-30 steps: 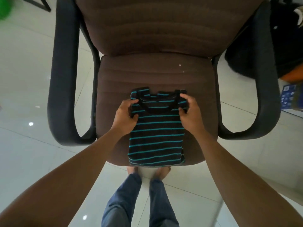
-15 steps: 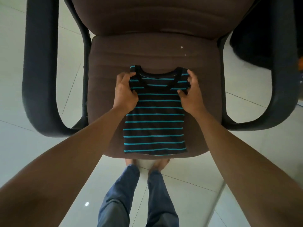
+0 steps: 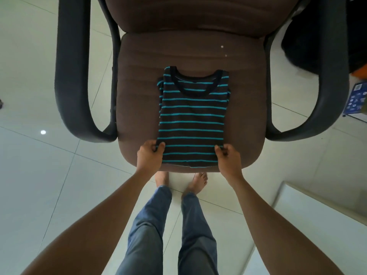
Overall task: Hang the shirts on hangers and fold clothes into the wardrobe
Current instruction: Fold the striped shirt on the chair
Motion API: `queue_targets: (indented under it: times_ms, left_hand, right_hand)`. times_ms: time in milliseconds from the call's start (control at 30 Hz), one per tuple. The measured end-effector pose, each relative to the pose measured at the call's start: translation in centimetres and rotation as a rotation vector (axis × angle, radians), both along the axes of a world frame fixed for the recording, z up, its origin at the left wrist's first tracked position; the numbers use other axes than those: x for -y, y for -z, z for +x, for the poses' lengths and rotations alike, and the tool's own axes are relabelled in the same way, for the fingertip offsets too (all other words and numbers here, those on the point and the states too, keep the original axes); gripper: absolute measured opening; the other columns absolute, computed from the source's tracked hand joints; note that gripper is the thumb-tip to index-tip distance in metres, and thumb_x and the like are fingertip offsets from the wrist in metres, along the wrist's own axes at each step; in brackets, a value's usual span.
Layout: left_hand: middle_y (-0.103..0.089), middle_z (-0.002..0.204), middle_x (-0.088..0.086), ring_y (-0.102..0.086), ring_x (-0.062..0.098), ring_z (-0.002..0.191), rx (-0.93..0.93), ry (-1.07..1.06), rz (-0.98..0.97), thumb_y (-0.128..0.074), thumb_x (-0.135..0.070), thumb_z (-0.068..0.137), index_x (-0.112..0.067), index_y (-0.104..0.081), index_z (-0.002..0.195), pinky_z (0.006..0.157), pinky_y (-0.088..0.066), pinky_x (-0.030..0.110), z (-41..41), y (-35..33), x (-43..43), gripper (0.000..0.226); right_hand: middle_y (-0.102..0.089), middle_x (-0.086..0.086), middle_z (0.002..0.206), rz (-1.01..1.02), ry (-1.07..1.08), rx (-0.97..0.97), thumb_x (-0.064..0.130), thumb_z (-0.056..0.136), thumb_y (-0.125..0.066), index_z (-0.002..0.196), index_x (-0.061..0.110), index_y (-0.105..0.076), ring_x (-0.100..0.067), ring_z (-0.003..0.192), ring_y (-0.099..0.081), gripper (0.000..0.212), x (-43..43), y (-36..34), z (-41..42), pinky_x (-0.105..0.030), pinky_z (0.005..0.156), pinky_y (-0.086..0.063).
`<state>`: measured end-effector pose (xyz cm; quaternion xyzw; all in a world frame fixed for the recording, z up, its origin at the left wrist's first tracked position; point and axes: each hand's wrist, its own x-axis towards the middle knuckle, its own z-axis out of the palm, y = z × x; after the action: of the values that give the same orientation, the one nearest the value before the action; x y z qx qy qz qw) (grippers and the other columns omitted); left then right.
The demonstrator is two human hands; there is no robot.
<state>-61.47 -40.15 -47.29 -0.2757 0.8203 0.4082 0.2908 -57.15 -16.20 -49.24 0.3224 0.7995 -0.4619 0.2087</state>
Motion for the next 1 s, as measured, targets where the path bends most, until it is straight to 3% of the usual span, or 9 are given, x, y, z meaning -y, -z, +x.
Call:
queue_targets:
  times_ms: [133,233,300,433,567,700,800,900,1000]
  left_hand:
    - [-0.065,0.095,-0.001,-0.064,0.013,0.083,0.032,0.014,0.016,-0.053,-0.029,0.101,-0.013,-0.061,0.104,0.064,-0.049,0.014,1.1,0.2,0.7,0.018]
    - [-0.064,0.077,0.001,-0.062,0.016,0.067,0.154,0.154,-0.067,-0.054,-0.021,0.1,-0.015,-0.06,0.081,0.053,-0.044,0.017,2.8,0.6,1.6,0.021]
    - [-0.066,0.078,0.005,-0.063,0.017,0.065,0.218,0.16,-0.072,-0.057,-0.017,0.097,-0.016,-0.06,0.075,0.053,-0.046,0.018,3.5,0.6,1.8,0.023]
    - [-0.067,0.082,-0.001,-0.064,0.009,0.068,0.183,0.149,-0.084,-0.063,-0.024,0.093,-0.013,-0.067,0.089,0.054,-0.047,0.013,2.1,0.2,1.7,0.012]
    - [-0.07,0.091,-0.005,-0.064,0.005,0.077,0.001,0.023,-0.043,-0.066,-0.033,0.093,-0.016,-0.066,0.107,0.076,-0.057,0.024,-1.4,0.1,0.9,0.022]
    - [-0.067,0.106,-0.009,-0.065,0.002,0.086,-0.111,0.004,0.055,-0.068,-0.034,0.093,-0.02,-0.06,0.123,0.069,-0.05,0.01,-6.5,0.6,-0.3,0.035]
    - [-0.067,0.113,-0.007,-0.065,0.008,0.1,-0.181,0.015,-0.002,-0.066,-0.051,0.084,-0.025,-0.065,0.119,0.091,-0.056,0.031,-10.2,1.7,-1.1,0.044]
    - [-0.069,0.109,-0.005,-0.064,0.011,0.101,-0.196,-0.049,-0.021,-0.068,-0.042,0.088,-0.019,-0.067,0.116,0.092,-0.054,0.029,-12.6,2.2,-2.3,0.037]
    - [-0.072,0.097,-0.004,-0.069,0.012,0.093,-0.166,-0.201,0.128,-0.065,-0.025,0.095,-0.015,-0.066,0.107,0.084,-0.057,0.029,-13.9,2.5,-3.2,0.016]
  right_hand:
    - [-0.063,0.007,0.089,0.016,0.018,-0.064,0.035,0.099,-0.058,0.107,0.012,-0.054,-0.003,0.081,-0.064,0.025,0.0,-0.2,1.6,-0.007,0.064,-0.051]
    - [-0.064,0.004,0.09,-0.007,-0.017,0.017,0.032,0.098,-0.059,0.104,0.011,-0.054,-0.009,0.083,-0.065,0.022,-0.1,0.1,4.2,-0.006,0.062,-0.05]
    - [-0.065,0.005,0.091,-0.004,-0.046,0.052,0.033,0.098,-0.059,0.104,0.013,-0.054,-0.01,0.084,-0.065,0.021,-0.3,0.4,4.7,-0.005,0.062,-0.05]
    - [-0.068,0.006,0.093,0.044,-0.06,0.059,0.032,0.095,-0.065,0.108,0.016,-0.054,-0.008,0.081,-0.067,0.023,-0.5,0.3,2.9,-0.016,0.07,-0.057]
    - [-0.066,0.004,0.103,0.087,-0.028,-0.082,0.04,0.091,-0.068,0.116,0.02,-0.055,-0.01,0.091,-0.066,0.034,-0.5,0.5,-0.5,-0.02,0.077,-0.055]
    - [-0.057,0.003,0.123,0.094,-0.019,-0.144,0.053,0.09,-0.063,0.131,0.023,-0.052,-0.011,0.104,-0.06,0.052,-0.4,0.5,-5.9,-0.024,0.086,-0.05]
    - [-0.05,0.0,0.129,0.104,0.046,-0.153,0.052,0.089,-0.066,0.137,0.021,-0.05,-0.01,0.107,-0.054,0.059,-0.6,0.8,-9.9,-0.025,0.088,-0.046]
    - [-0.055,-0.002,0.12,0.123,0.028,-0.122,0.044,0.09,-0.068,0.123,0.016,-0.062,-0.009,0.099,-0.054,0.044,-0.1,1.0,-13.3,-0.023,0.087,-0.048]
    - [-0.069,-0.006,0.1,-0.028,0.154,-0.173,0.027,0.096,-0.064,0.104,0.007,-0.067,-0.016,0.092,-0.067,0.021,0.5,1.0,-14.6,-0.032,0.084,-0.058]
